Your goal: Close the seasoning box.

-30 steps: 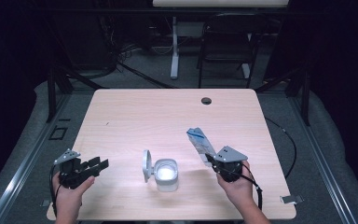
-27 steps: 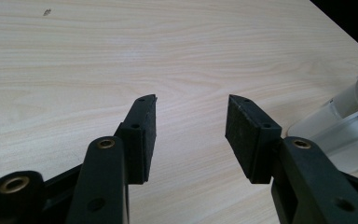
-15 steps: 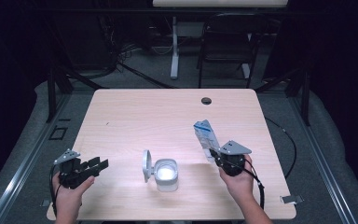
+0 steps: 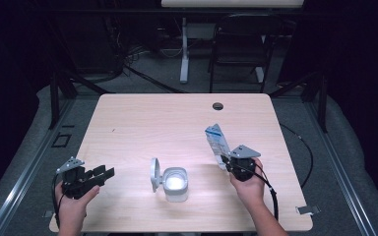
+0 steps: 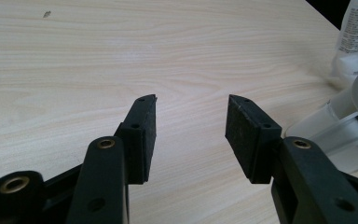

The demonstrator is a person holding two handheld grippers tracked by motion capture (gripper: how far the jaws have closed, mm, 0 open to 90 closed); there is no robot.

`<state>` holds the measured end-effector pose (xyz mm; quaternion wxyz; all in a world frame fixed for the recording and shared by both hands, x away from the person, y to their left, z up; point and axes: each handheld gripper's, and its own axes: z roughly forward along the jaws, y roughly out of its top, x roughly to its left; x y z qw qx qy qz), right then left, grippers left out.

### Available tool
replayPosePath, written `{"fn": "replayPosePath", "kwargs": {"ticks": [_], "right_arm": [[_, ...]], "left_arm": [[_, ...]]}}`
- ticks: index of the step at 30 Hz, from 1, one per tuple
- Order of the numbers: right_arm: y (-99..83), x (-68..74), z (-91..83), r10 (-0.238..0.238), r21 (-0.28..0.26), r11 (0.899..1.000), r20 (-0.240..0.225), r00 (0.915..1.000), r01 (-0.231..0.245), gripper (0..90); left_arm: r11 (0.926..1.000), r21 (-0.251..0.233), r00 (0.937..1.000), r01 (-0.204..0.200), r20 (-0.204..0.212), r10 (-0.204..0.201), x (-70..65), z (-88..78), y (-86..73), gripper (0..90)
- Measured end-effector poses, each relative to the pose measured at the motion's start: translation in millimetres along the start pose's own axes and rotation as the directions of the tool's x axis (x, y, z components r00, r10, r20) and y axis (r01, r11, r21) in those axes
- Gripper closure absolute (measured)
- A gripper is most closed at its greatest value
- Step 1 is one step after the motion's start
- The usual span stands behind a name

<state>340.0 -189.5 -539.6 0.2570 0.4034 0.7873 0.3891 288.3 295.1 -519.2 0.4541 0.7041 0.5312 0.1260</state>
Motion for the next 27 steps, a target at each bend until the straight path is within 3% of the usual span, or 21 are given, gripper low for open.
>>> {"fn": "replayPosePath", "kwargs": {"ticks": [8,14,23,27], "right_arm": [[-3.2,0.2,9.7,-0.011,0.027,1.0,0.017,0.9998,0.01,89.6],[-9.0,0.4,8.7,-0.003,0.0,1.0,0.022,0.9998,0.003,89.5],[-16.7,-2.7,2.9,-0.037,0.007,0.999,0.012,0.9993,0.036,89.3],[-18.2,-2.9,2.8,-0.025,-0.008,1.0,0.015,0.9996,0.025,89.5]], "left_arm": [[0.9999,0.002,0.9999,-0.013,0.004,0.013,-4.0,0.6,0.8,53.5],[0.9999,0.003,0.9999,-0.017,0.004,0.017,-4.8,1.3,0.7,53.5],[0.9999,-0.001,0.9999,-0.016,0.0,0.016,-5.0,0.0,1.3,53.5],[0.9999,0.002,0.9999,-0.016,-0.001,0.016,-6.0,0.0,1.3,53.5]]}}
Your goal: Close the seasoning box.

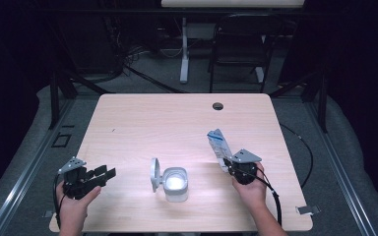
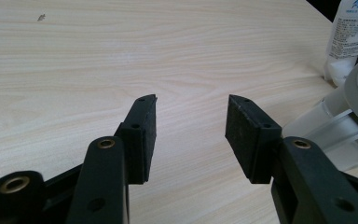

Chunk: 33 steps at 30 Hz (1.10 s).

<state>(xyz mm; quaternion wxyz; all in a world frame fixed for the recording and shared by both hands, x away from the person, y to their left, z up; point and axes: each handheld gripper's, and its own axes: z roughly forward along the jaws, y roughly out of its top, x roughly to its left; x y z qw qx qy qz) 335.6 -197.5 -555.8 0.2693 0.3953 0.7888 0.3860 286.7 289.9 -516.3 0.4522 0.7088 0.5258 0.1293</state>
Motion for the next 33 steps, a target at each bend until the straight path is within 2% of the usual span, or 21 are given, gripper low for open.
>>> {"fn": "replayPosePath", "kwargs": {"ticks": [3,7,12,16,20,26,33], "right_arm": [[-2.5,0.0,-0.7,0.006,-0.006,1.0,0.015,0.9999,-0.006,88.7],[-6.7,0.1,-2.7,0.008,-0.019,1.0,0.01,0.9999,-0.008,87.3],[-11.4,1.5,-8.1,-0.018,-0.019,1.0,0.014,0.9997,0.018,84.2],[-18.3,1.5,-9.9,0.006,-0.021,1.0,0.005,1.0,-0.006,81.4],[-22.5,3.0,-14.3,-0.009,-0.019,1.0,0.003,1.0,0.009,80.9],[-29.0,-1.6,-17.2,0.04,-0.017,0.999,-0.001,0.9992,-0.04,76.5],[-33.5,-1.9,-21.6,0.057,-0.019,0.998,-0.007,0.9984,-0.057,61.8]], "left_arm": [[1.0,0.001,1.0,-0.005,0.002,0.005,0.2,0.3,0.0,53.5],[0.9999,0.011,1.0,-0.003,0.001,0.003,1.3,1.3,-0.7,53.5],[1.0,0.004,1.0,-0.004,-0.001,0.004,0.6,1.3,-0.5,53.5],[1.0,0.004,1.0,-0.004,-0.002,0.004,0.5,1.0,-0.4,53.5],[1.0,0.003,1.0,-0.003,0.001,0.003,-0.2,1.4,-0.6,53.5],[0.9999,0.001,0.9999,-0.01,0.002,0.01,-1.8,1.9,-0.1,53.5],[0.9998,0.007,0.9998,-0.017,0.005,0.017,-3.1,2.6,0.1,53.5]]}}
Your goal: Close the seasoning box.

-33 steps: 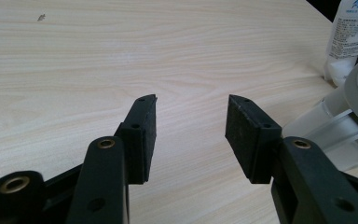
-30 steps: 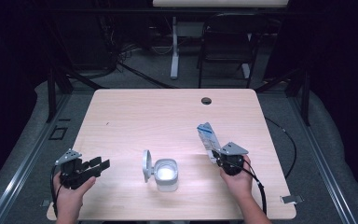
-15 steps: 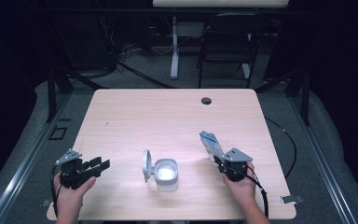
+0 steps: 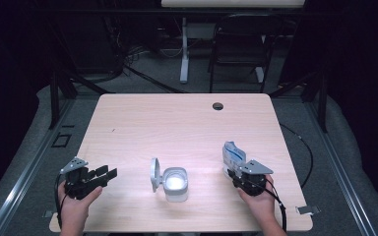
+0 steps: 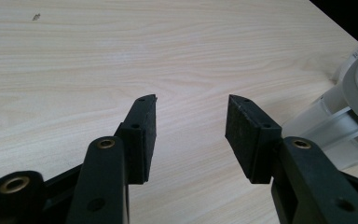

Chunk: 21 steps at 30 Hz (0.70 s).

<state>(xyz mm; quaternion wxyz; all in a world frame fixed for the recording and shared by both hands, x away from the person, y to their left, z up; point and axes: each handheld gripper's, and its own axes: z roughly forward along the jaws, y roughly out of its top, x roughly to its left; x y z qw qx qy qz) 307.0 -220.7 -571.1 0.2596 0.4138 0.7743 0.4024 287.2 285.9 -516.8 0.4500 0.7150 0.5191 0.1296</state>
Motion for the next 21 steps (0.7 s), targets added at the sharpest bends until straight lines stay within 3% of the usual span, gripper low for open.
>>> {"fn": "replayPosePath", "kwargs": {"ticks": [5,12,14,18,21], "right_arm": [[-4.8,-2.8,-3.0,0.046,-0.019,0.999,-0.003,0.9989,-0.046,56.9],[-11.0,-5.6,-11.5,0.033,-0.001,0.999,0.002,0.9995,-0.033,51.5],[-12.1,-5.2,-12.6,0.048,-0.014,0.999,-0.007,0.9988,-0.048,50.9],[-12.6,-4.2,-16.6,0.039,-0.018,0.999,-0.015,0.9991,-0.039,49.9],[-13.1,-2.6,-18.9,0.04,-0.021,0.999,-0.014,0.9991,-0.04,48.9]], "left_arm": [[1.0,0.003,1.0,-0.007,0.004,0.007,-3.6,0.6,0.8,53.5],[0.9995,0.003,0.9992,-0.032,0.023,0.032,-14.3,2.3,3.6,54.2],[0.999,-0.001,0.9985,-0.045,0.031,0.045,-19.2,2.6,5.0,55.3],[0.9975,0.0,0.996,-0.071,0.054,0.071,-29.2,2.7,8.0,58.9],[0.9953,0.016,0.9923,-0.095,0.081,0.094,-38.1,4.3,9.7,66.8]]}}
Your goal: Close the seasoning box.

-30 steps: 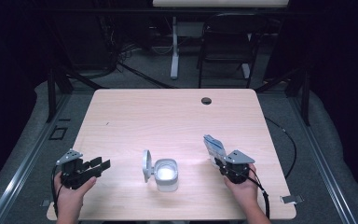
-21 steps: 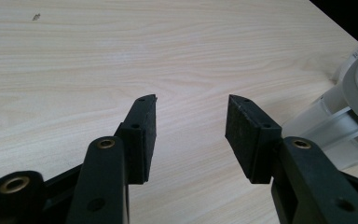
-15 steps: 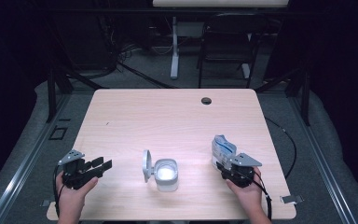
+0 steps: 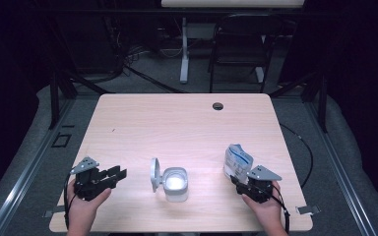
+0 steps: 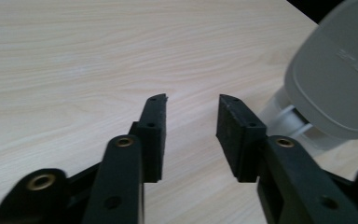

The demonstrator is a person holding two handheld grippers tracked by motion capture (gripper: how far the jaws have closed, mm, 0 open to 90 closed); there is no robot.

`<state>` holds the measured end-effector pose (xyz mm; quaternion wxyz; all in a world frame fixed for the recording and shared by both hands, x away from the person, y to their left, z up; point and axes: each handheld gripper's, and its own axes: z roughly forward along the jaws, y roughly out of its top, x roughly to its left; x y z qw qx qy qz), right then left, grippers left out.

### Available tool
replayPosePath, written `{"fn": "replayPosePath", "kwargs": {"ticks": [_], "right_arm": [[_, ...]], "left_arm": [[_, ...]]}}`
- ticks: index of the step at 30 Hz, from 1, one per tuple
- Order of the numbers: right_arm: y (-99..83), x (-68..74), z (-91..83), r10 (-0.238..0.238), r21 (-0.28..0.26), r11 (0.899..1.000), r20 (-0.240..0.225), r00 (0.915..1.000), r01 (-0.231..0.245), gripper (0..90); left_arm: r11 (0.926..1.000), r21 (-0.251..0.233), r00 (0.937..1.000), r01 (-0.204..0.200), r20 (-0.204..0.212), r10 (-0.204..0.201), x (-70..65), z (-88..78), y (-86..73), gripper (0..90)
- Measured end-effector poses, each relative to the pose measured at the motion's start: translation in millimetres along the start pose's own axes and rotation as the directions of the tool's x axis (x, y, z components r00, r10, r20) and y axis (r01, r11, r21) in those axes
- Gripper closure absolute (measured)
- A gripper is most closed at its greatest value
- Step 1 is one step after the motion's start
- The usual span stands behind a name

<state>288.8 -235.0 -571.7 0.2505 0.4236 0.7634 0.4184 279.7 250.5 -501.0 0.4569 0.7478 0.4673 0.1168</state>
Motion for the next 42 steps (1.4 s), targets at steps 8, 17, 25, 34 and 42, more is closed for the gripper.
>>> {"fn": "replayPosePath", "kwargs": {"ticks": [8,17,25,34,42], "right_arm": [[-2.0,3.5,-15.4,-0.004,-0.015,1.0,0.006,1.0,0.004,47.0],[-7.5,3.6,-29.6,0.016,-0.039,0.999,0.005,0.9999,-0.016,46.8],[-8.9,4.4,-31.2,0.027,-0.047,0.999,-0.002,0.9996,-0.027,46.8],[-10.2,5.9,-30.5,0.035,-0.046,0.998,-0.013,0.9993,-0.036,46.7],[-10.4,9.0,-30.2,0.031,-0.046,0.998,-0.015,0.9994,-0.032,46.1]], "left_arm": [[0.994,0.019,0.9905,-0.108,0.088,0.106,-33.2,9.2,7.6,89.2],[0.9785,0.013,0.971,-0.206,0.127,0.202,-71.5,17.7,15.3,90.0],[0.9779,0.012,0.966,-0.209,0.158,0.204,-79.1,24.0,16.4,90.0],[0.9753,0.0,0.9609,-0.221,0.171,0.218,-82.8,27.1,16.2,90.0],[0.9796,0.0,0.9707,-0.201,0.134,0.199,-72.8,21.6,15.9,90.0]]}}
